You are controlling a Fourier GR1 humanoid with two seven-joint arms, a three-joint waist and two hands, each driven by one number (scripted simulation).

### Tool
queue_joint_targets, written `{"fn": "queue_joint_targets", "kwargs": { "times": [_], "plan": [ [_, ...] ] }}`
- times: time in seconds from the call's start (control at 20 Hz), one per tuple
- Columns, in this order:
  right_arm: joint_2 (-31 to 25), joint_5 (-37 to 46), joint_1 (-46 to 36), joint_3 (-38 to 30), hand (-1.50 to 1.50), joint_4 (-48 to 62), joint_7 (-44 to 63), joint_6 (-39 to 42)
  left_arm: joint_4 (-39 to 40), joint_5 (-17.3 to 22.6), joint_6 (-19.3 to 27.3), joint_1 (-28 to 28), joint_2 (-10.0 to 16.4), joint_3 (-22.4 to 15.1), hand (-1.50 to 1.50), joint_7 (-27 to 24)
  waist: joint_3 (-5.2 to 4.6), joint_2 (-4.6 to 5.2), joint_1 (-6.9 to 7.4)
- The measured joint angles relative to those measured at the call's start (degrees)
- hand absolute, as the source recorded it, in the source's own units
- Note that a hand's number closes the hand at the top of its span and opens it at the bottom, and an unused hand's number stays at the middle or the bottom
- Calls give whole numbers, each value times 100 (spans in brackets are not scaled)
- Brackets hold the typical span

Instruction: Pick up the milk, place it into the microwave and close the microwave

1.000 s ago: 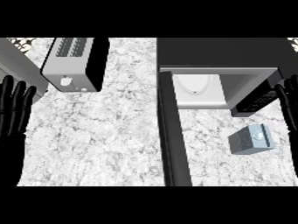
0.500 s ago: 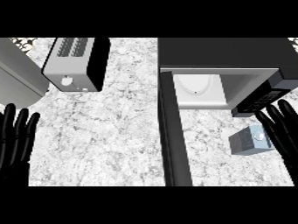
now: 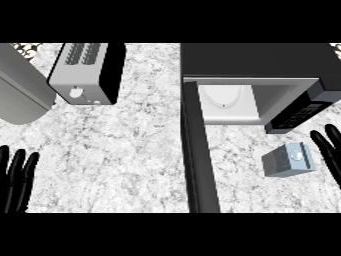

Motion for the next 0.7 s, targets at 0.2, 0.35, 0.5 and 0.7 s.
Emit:
{"fn": "queue_joint_targets", "kwargs": {
  "times": [0.2, 0.35, 0.5, 0.7],
  "plan": [
    [59, 250, 37, -173, -150, 265, -195, 39, -126, 21, -99, 397, 24, -67, -150, -207, 2, 0, 11],
    [75, 369, -59, -342, -150, 721, -417, 104, -180, 90, -178, 593, 55, -53, -150, -347, 1, 4, 18],
    [55, 366, -128, -551, -150, 1029, -519, 130, -372, 232, -303, 898, 124, 1, -150, -428, 3, 3, 26],
    [37, 447, -97, -704, -150, 1456, -708, 272, -315, 331, -433, 1114, 143, 70, -150, -651, 2, 3, 22]
  ]
}}
